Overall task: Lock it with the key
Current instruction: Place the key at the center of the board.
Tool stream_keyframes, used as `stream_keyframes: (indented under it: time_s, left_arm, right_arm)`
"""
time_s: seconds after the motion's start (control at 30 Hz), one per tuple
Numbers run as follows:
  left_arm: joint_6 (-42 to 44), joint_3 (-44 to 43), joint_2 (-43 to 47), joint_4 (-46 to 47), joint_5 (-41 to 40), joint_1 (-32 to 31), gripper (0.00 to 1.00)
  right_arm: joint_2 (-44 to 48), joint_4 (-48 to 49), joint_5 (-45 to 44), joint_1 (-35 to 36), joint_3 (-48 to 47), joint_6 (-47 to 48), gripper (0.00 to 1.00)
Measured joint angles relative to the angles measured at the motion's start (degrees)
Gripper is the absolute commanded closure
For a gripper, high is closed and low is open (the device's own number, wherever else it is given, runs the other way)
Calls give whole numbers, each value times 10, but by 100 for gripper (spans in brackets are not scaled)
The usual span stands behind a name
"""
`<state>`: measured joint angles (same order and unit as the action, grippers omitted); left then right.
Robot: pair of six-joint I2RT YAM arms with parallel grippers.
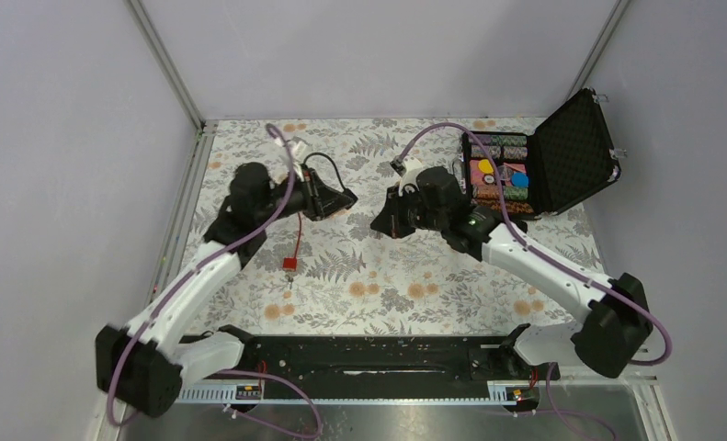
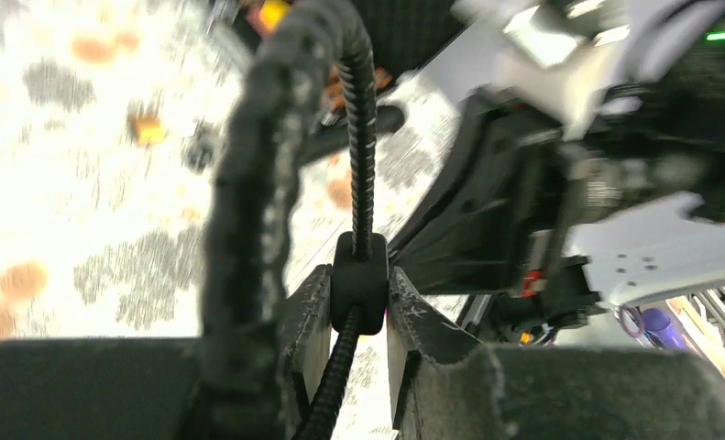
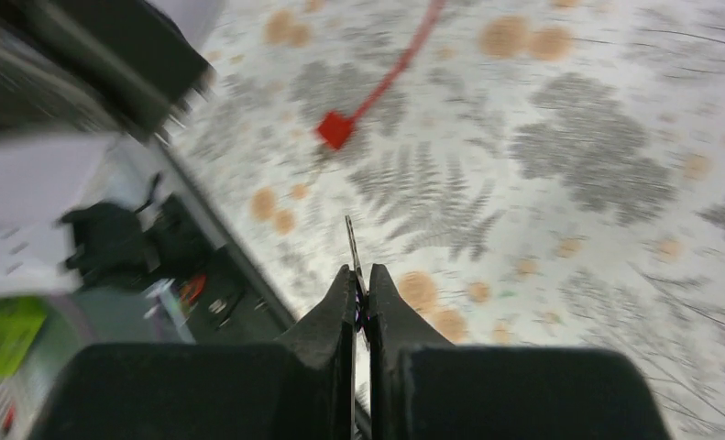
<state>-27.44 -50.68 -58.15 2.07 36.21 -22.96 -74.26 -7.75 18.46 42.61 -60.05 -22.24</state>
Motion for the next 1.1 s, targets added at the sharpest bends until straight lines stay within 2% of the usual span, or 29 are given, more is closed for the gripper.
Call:
stream_keyframes:
  time_s: [0.07,0.2,0.4,0.53,0.67,0.77,0.97,1.1]
  left_arm:
    - [2,0,-64,-15,-5,0,100]
    - [-3,0,-190,-44,-10,0,100]
    - [-28,-27,-342,-40,-4,-3,100]
    - [-37,-61,-422,-27,-6,-11,94]
    - [-44,-71,-461,-24,-14,-19,87]
    - [-46,-71,-471,-24,-22,-23,79]
    - [-53,-71,-478,-28,-51,-23,52]
    - [-57,-71,-476,-29,-67,-23,46]
  right_arm:
    - [-26,-5,-59,-5,-2,-4,100]
    - [-87,-9,-123,-18,-18,-7,100]
    - [-196,21,-159,-27,-57,4,100]
    - [-256,38,-161,-28,-58,7,100]
    - [-296,39,-163,-29,-64,7,99]
    - [-311,40,-165,-29,-68,7,93]
    - [-335,46,-165,-29,-78,0,87]
    - [-342,46,-164,-31,-78,-11,79]
